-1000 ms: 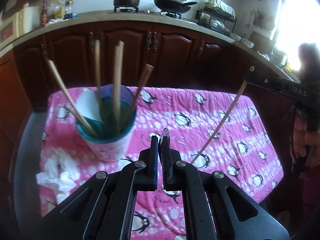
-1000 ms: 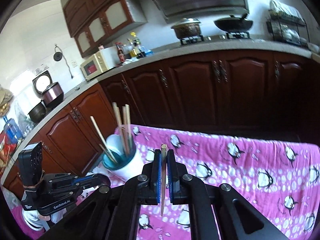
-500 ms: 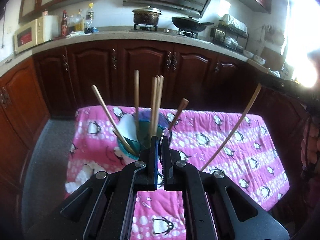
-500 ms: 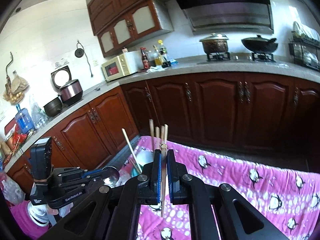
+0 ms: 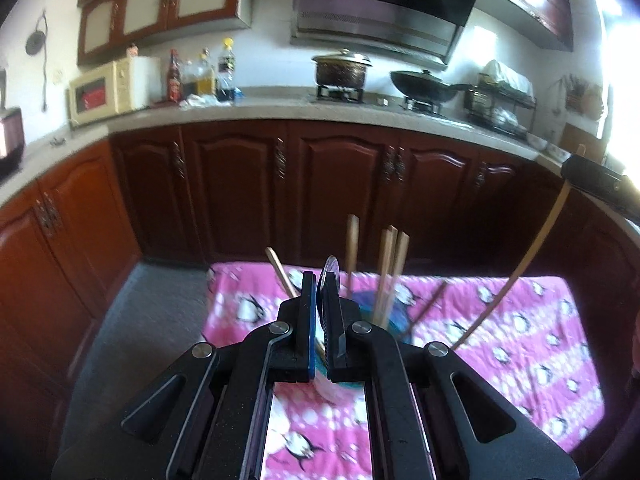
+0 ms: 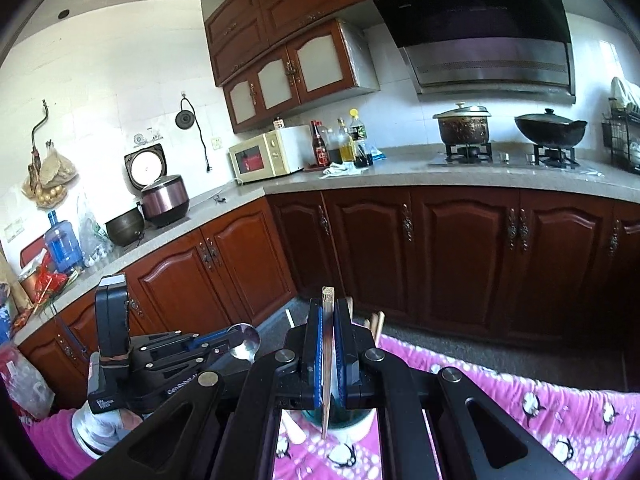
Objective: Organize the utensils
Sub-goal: 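Lift the metal spoon and chopstick and carry them above the white cup, then lower the spoon and chopstick into the cup and open both tools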
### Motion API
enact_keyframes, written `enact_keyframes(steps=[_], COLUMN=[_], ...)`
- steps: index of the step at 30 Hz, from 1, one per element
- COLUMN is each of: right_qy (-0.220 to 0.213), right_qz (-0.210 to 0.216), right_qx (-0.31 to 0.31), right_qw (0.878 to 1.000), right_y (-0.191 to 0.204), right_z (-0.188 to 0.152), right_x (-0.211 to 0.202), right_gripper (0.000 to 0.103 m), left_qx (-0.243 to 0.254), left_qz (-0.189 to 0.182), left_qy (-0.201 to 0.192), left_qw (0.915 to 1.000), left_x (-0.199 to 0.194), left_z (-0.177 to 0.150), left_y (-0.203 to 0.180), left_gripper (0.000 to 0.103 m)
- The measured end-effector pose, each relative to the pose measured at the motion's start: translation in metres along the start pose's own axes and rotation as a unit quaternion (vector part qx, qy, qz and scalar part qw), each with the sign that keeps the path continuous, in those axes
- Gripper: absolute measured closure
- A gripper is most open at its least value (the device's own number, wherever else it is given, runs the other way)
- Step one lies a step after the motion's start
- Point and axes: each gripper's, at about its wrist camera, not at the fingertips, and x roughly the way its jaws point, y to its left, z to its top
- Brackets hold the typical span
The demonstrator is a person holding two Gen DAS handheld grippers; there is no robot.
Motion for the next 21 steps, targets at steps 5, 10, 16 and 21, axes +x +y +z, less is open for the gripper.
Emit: enact_keyframes(steps=[5,10,16,21], right_qy=[0.001,0.018,0.044,0.067], right_qz=[-0.018,-0.025,-0.036,-0.03], right_qx=[-0.011,-0.004,0.0,0.016], right_qw=[1.0,1.0,0.998,0.997], right_y=[0.004,-0.002,-0.017,-0.03], right_z=[0.001,-0.005,-0.02,-0.033], right_x=[0.028,0.058,0.084,0.1], right_gripper=[0.098,0.098,0.098,0.098], left_qx=[0.026,0.041,0.06,0.063], left_qz=[0.043,0.063,0.081,0.085], left_qy=[-0.01,-0.003,0.008,0.018], left_qw=[0.9987,0.9971,0.9949,0.9942], left_x=[0.02,0.039,0.061,0.077], left_z=[0.0,-0.009,-0.024,-0.029], left_y=[0.0,-0.002,-0.01,-0.014], left_gripper=[0.101,0.101,0.101,0.101])
